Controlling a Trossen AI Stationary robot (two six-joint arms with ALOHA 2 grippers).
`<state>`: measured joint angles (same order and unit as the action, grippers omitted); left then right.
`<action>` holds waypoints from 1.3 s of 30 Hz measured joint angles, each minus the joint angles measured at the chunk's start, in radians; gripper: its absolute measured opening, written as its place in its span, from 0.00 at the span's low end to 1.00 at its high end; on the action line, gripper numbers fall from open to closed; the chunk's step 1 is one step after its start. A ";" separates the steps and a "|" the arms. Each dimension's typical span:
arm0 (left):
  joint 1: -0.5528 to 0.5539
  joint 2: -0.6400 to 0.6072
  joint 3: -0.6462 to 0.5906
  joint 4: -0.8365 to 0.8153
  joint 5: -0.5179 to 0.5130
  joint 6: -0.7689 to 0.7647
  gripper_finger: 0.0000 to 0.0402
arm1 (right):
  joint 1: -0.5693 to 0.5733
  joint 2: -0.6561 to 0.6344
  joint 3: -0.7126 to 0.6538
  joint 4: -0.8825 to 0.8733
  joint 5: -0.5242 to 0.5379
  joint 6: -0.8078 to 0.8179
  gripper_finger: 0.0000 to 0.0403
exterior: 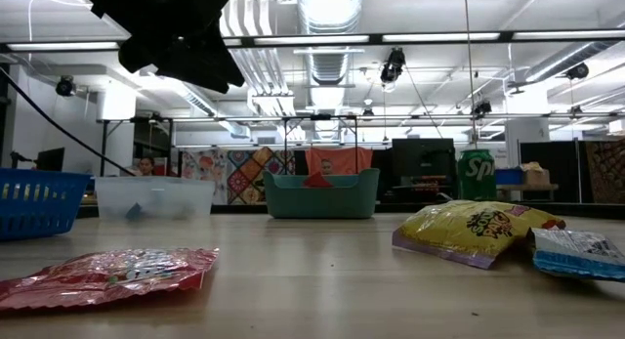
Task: Sort candy
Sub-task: Put the red candy into the green bin
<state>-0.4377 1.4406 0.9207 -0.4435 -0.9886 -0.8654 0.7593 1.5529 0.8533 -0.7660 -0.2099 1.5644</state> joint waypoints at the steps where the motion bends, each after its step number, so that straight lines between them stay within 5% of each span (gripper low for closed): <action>1: 0.000 0.000 0.000 0.001 0.000 0.000 0.40 | -0.001 0.005 0.000 0.000 0.003 -0.005 0.55; 15: 0.000 0.000 0.000 0.017 0.000 0.000 0.40 | -0.134 -0.012 -0.003 -0.006 0.316 -0.184 0.53; 30: 0.000 0.000 0.000 0.054 0.000 0.001 0.40 | -0.162 -0.014 -0.004 0.000 0.414 -0.334 0.06; 39: -0.021 0.000 -0.001 0.133 0.000 0.034 0.40 | -0.162 -0.105 -0.004 0.000 0.530 -0.380 0.02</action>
<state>-0.4584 1.4406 0.9196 -0.3104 -0.9882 -0.8316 0.5973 1.4479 0.8494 -0.7661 0.3206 1.1843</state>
